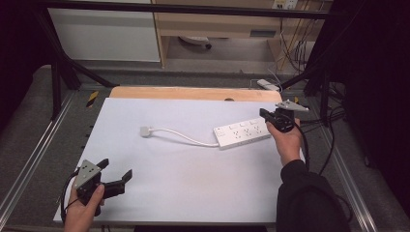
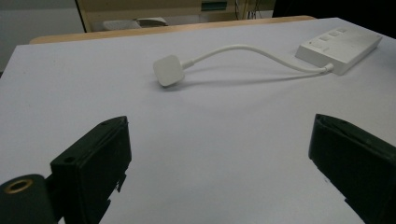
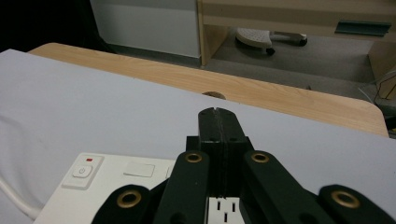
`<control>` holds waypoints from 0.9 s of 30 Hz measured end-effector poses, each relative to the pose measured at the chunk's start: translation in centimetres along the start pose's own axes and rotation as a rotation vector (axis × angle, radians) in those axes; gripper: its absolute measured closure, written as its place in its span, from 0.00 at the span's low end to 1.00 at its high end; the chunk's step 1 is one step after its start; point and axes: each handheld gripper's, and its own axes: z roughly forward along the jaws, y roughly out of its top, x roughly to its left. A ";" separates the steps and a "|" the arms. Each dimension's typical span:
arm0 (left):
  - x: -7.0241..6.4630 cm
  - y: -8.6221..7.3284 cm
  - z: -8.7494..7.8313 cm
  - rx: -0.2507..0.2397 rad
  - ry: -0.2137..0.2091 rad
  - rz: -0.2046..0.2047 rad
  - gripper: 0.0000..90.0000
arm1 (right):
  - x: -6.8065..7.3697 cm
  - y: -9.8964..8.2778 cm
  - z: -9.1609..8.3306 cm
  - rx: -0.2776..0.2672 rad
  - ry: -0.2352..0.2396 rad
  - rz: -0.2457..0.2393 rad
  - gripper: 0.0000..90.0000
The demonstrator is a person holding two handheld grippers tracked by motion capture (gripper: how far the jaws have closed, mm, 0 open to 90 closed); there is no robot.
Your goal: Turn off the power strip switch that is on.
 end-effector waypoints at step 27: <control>-0.1 -0.1 0.0 0.004 0.002 0.000 0.06 | 0.7 -0.4 -2.8 -0.027 0.040 -0.002 0.94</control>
